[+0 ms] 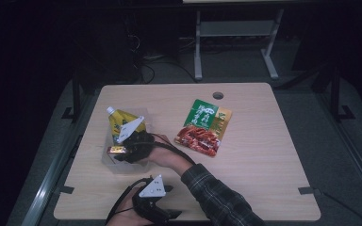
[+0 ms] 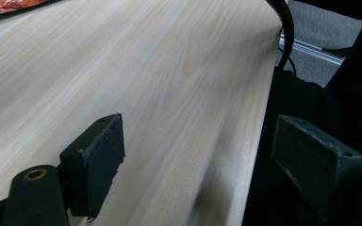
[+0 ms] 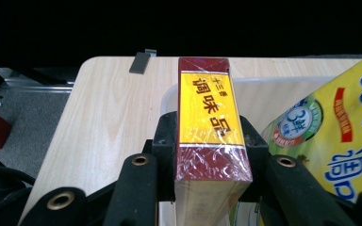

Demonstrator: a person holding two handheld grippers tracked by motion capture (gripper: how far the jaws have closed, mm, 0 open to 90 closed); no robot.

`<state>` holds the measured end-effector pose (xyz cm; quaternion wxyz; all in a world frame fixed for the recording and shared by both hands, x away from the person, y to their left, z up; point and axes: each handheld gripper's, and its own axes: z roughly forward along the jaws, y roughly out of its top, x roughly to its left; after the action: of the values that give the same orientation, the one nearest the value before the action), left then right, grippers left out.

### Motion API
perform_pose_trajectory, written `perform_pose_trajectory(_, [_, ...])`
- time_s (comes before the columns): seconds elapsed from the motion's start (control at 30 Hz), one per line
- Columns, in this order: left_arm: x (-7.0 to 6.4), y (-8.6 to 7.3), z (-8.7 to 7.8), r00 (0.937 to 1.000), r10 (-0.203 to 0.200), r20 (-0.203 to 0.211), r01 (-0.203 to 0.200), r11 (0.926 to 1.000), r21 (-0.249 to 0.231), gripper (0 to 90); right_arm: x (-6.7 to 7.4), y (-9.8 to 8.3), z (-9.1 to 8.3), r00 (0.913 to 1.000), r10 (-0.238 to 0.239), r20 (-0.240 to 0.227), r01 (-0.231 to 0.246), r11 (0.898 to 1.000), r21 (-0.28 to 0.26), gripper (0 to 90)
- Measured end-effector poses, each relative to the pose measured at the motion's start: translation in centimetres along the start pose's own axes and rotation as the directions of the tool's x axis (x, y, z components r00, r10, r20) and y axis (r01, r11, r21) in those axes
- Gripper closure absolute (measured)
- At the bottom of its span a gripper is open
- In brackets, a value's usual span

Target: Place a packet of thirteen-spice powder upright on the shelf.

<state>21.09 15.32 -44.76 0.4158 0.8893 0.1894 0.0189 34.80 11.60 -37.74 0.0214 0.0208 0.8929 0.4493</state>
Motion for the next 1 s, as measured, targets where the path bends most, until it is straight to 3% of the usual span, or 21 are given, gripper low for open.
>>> perform_pose_trajectory(0.47, [0.1,0.0,0.0,0.9999,0.013,0.003,-0.013,0.9999,0.001,16.7,0.0,-0.6,0.6,0.9999,0.006,-0.011,-0.006,1.0,0.018,65.1])
perform_pose_trajectory(0.67, [-0.1,0.0,0.0,1.0,-0.005,0.001,0.005,1.0,0.0,16.7,0.0,-0.6,0.3,0.9994,0.027,-0.019,-0.028,1.0,-0.002,61.7])
perform_pose_trajectory(0.77, [0.1,0.1,0.0,0.9998,0.018,0.001,-0.018,0.9998,0.005,16.7,0.0,-0.5,-0.2,0.9996,0.026,-0.01,-0.026,1.0,-0.005,57.8])
perform_pose_trajectory(0.93, [0.1,0.1,0.0,0.9999,0.014,-0.002,-0.014,0.9999,-0.001,16.7,0.2,-0.4,-1.2,0.9992,0.039,0.001,-0.039,0.999,-0.015,52.3])
perform_pose_trajectory(1.0, [0.1,0.1,-0.1,0.9999,0.011,-0.004,-0.011,0.9999,-0.003,16.8,0.2,-0.5,-2.4,0.9987,0.05,0.011,-0.049,0.998,-0.029,49.0])
